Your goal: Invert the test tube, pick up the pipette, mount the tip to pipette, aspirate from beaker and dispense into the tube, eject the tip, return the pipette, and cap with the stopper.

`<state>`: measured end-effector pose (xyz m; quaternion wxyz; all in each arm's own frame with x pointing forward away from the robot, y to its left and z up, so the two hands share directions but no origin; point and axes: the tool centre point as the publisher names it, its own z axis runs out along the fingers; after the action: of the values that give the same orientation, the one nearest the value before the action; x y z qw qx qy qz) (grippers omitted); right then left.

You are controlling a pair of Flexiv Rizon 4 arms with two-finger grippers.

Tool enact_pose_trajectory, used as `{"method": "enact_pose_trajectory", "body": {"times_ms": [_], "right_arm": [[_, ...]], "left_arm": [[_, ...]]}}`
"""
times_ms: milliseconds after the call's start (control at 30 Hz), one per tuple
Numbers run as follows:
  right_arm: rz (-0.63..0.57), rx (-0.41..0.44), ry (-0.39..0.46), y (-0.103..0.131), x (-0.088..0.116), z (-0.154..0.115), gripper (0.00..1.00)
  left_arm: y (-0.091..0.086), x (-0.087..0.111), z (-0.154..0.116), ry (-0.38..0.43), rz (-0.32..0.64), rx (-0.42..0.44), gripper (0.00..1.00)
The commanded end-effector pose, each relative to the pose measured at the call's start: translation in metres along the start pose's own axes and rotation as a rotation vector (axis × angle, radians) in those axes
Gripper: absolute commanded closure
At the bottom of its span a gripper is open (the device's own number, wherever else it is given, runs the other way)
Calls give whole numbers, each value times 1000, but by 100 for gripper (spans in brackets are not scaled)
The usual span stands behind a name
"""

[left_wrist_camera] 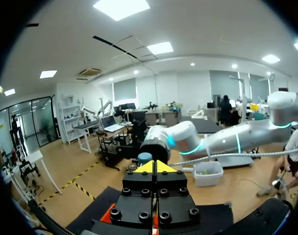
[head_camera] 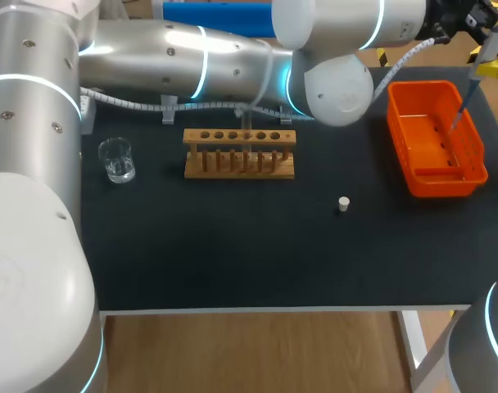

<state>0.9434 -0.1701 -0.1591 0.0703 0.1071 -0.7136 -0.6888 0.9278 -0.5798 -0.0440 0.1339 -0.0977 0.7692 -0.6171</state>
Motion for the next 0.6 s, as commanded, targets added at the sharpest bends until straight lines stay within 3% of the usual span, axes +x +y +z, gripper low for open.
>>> {"method": "enact_pose_trajectory", "body": {"times_ms": [33,600], "right_arm": [[-1,5,-2,1,1,1,100],[-1,5,-2,1,1,1,100]], "left_arm": [[7,-3,1,24,-3,17,100],[10,-8,13,49,4,7,100]]}}
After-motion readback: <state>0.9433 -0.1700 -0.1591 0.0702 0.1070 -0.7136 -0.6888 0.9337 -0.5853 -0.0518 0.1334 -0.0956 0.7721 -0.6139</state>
